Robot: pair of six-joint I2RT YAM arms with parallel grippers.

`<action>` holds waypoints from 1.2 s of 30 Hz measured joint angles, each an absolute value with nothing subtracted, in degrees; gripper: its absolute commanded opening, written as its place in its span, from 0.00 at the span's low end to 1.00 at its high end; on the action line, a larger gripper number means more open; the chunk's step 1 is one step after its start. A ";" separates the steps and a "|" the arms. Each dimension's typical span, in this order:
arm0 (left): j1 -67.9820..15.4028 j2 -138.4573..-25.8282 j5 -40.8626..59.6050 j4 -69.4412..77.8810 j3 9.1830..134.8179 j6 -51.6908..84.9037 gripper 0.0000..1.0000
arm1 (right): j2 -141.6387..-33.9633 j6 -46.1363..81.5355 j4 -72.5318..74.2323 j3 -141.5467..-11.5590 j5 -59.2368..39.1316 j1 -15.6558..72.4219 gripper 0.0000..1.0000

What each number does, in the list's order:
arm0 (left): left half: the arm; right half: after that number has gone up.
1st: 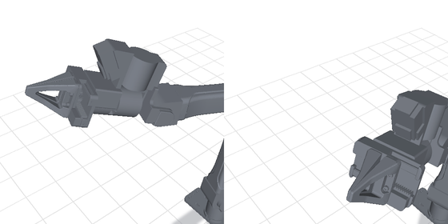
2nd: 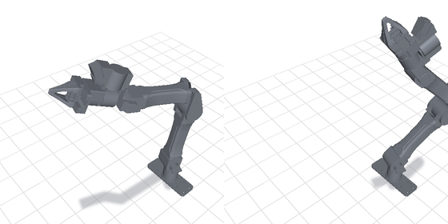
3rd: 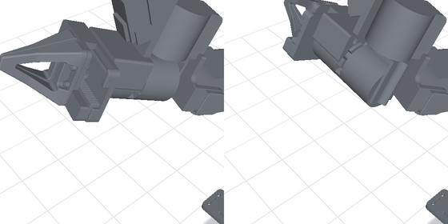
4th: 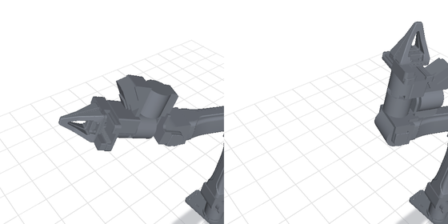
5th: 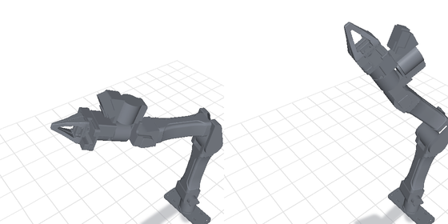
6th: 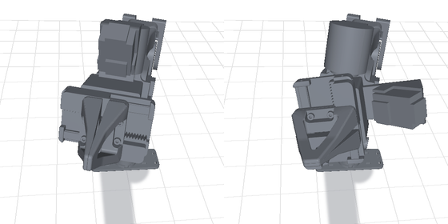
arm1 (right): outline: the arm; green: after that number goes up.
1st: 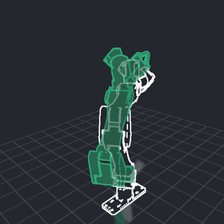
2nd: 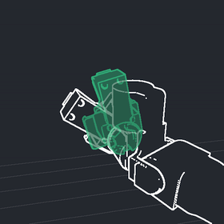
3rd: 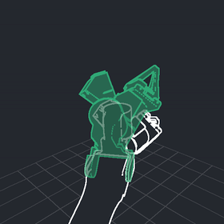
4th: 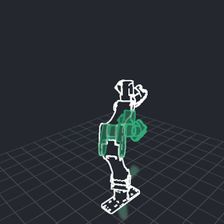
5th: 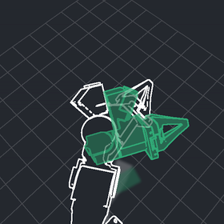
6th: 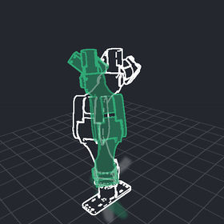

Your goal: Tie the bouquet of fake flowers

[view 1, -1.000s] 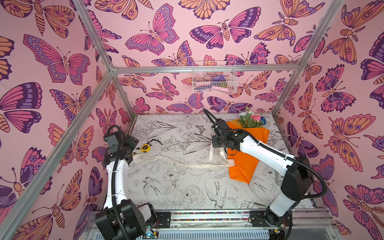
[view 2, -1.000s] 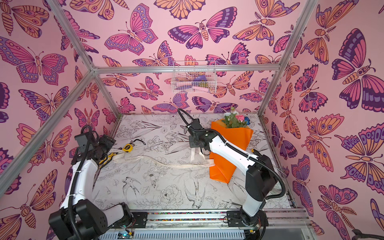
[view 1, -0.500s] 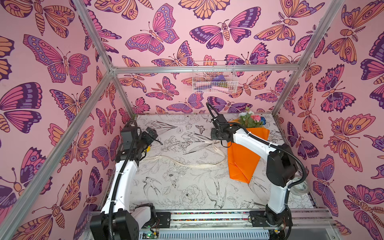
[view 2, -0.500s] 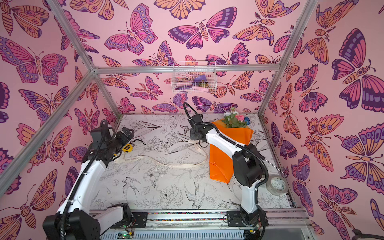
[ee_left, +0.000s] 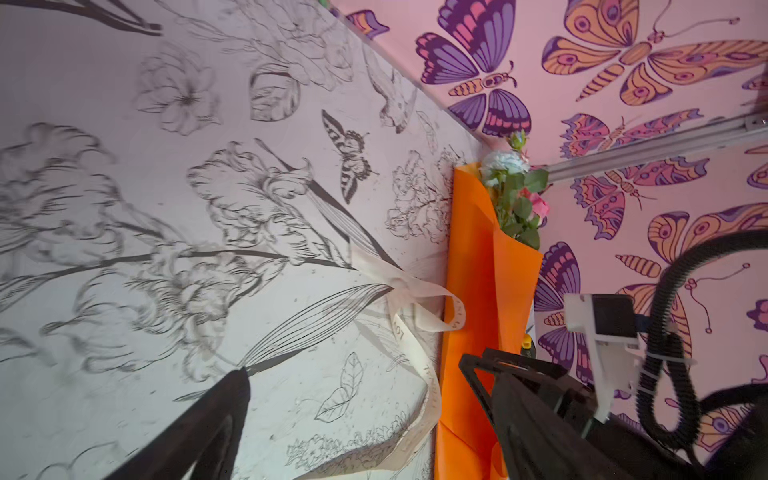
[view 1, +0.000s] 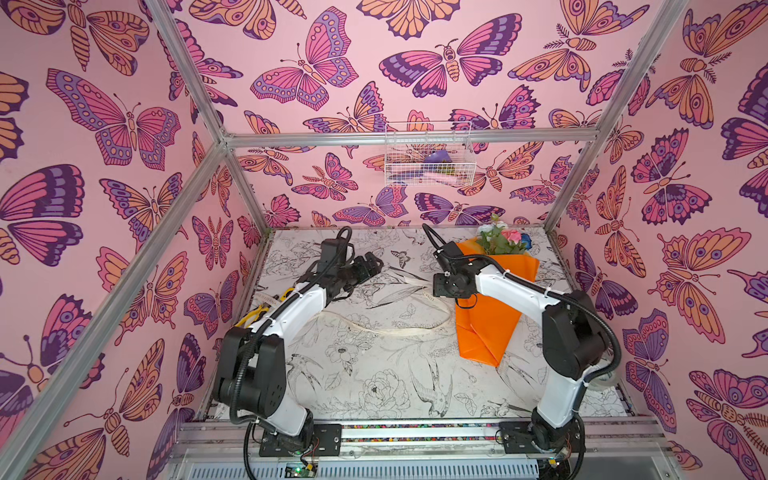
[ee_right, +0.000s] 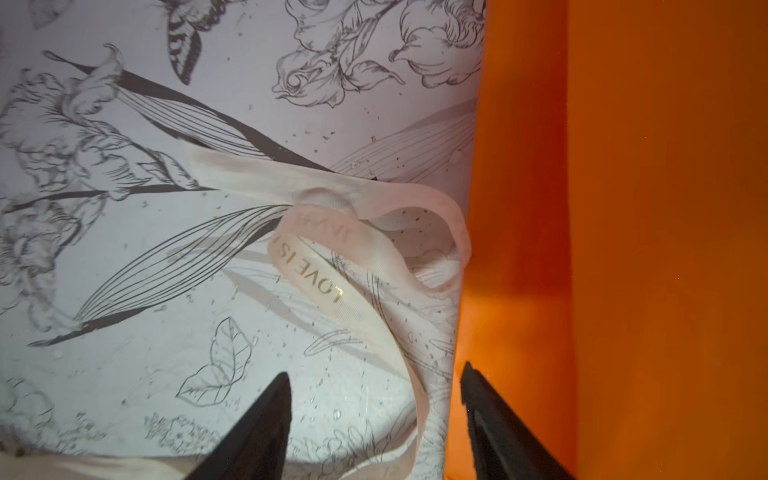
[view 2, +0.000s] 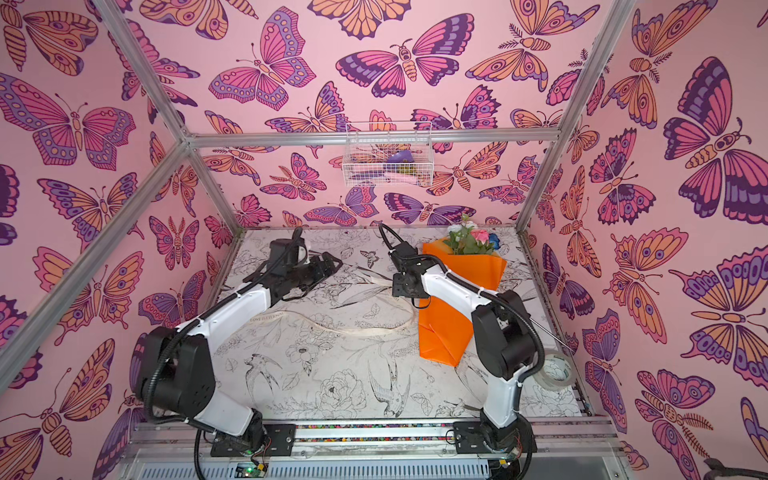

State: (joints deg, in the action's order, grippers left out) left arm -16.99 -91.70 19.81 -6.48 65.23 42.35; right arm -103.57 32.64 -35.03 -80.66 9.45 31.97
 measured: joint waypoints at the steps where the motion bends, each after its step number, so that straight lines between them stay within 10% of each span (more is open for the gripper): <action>1: -18.02 -92.95 20.03 -5.89 66.28 42.33 0.91 | -101.60 32.45 -35.51 -80.58 9.32 31.97 0.72; 5: -21.56 -97.17 20.49 -4.12 69.71 42.30 0.87 | -93.14 31.83 -36.53 -79.64 10.46 31.11 0.78; 7: -23.20 -99.00 20.69 -3.40 71.09 42.22 0.86 | -89.08 31.92 -36.73 -77.73 11.11 29.28 0.99; 23: -39.68 -115.92 24.58 -0.40 84.55 36.71 0.91 | -78.19 32.51 -38.11 -57.14 9.30 1.37 0.99; 36: -46.74 -122.19 19.25 -7.62 88.82 30.94 0.90 | -82.76 31.05 -31.75 -53.93 -0.30 -3.03 0.99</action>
